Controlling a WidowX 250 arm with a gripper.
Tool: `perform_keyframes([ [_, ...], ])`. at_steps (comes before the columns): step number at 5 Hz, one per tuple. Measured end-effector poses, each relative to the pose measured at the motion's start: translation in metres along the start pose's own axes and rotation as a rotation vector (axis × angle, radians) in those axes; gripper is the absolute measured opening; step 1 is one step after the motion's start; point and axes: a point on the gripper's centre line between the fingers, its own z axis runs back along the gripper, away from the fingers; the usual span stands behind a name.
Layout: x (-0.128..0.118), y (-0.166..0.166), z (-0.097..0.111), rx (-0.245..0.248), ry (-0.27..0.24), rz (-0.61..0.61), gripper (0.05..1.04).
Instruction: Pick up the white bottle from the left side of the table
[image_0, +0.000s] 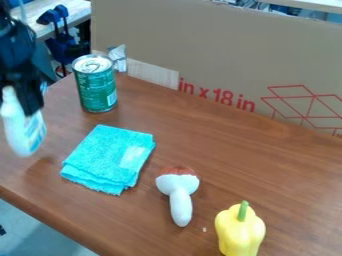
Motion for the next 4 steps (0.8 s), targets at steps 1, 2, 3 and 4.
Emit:
perform_keyframes([
  [1,-0.013,-0.002,0.022,0.062,-0.153,0.218,0.610],
  [2,-0.037,0.009,0.027,0.069,-0.216,0.360,0.609],
  [3,-0.059,0.020,0.022,0.100,-0.282,0.539,0.609],
  [4,-0.074,0.031,0.022,0.137,-0.391,0.771,0.609],
])
